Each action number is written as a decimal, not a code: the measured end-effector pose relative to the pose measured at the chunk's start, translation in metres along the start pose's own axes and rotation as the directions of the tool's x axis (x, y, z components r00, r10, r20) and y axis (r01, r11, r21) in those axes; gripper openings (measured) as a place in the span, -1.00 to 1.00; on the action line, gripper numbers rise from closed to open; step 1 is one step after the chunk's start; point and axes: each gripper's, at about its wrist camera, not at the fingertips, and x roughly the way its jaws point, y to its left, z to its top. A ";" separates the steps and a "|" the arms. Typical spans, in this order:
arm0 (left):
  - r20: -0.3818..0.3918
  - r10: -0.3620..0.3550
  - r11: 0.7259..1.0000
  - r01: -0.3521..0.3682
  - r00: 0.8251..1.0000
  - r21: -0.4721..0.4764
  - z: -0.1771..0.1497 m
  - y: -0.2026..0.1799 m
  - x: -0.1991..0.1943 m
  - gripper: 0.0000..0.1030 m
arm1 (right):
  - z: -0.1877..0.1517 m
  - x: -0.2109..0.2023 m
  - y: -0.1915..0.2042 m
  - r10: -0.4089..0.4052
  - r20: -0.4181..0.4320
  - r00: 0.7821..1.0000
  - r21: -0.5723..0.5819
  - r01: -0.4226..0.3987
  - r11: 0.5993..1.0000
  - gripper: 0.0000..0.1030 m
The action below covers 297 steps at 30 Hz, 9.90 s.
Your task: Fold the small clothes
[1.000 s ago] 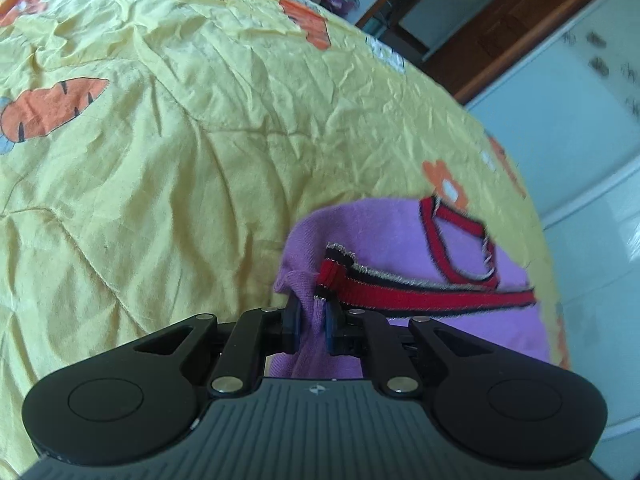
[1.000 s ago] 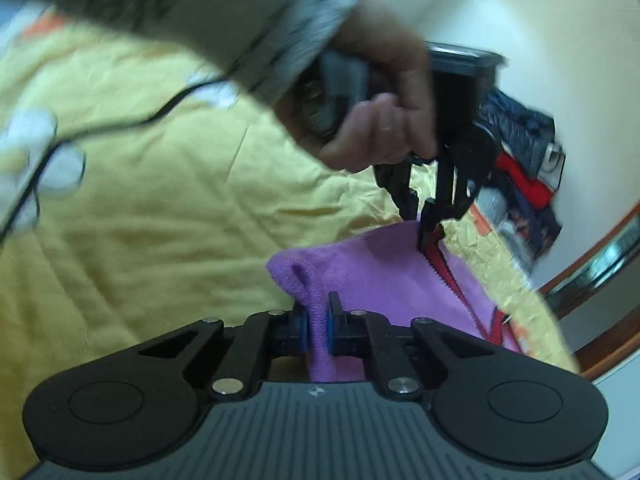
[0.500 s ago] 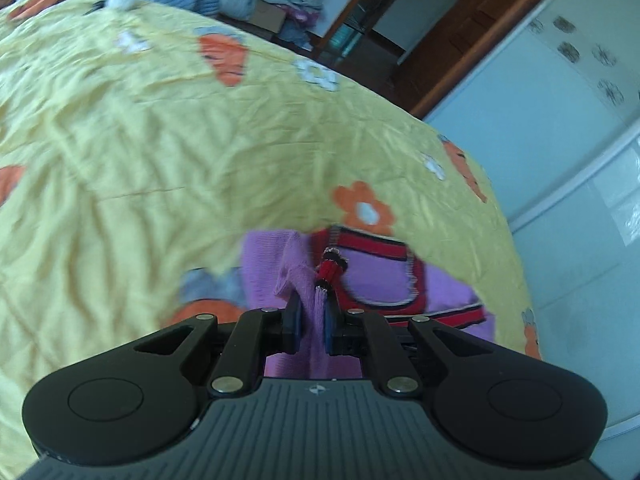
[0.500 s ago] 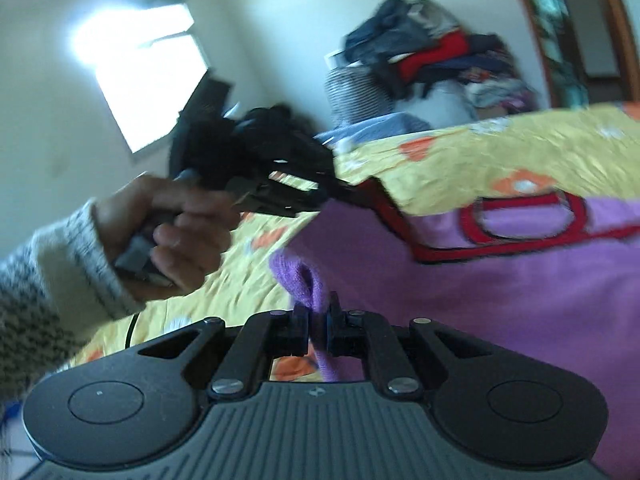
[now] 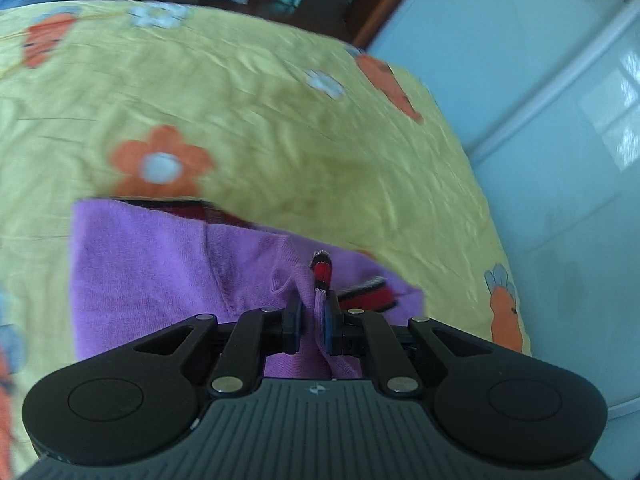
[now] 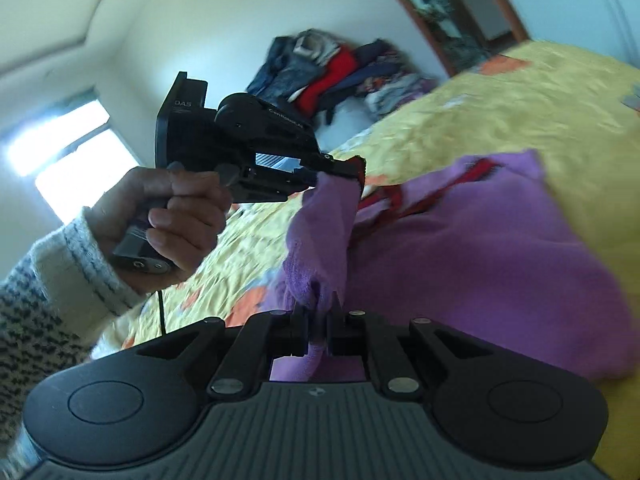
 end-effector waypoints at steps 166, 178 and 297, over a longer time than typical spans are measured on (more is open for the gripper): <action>0.206 0.139 0.982 -0.162 0.969 0.098 -0.162 0.001 -0.139 -0.42 | 0.076 -0.016 0.013 0.057 -0.175 0.983 -0.233 -0.097 0.968 -0.60; 0.182 0.164 0.985 -0.171 0.970 0.021 -0.321 0.051 -0.150 0.39 | -0.005 -0.076 -0.036 -0.123 -0.087 0.989 -0.257 0.097 0.962 0.75; 0.338 0.453 0.888 -0.452 0.825 -0.089 -0.427 -0.034 -0.100 1.00 | -0.136 -0.101 0.026 -0.438 -0.014 0.899 -0.548 0.360 0.755 1.00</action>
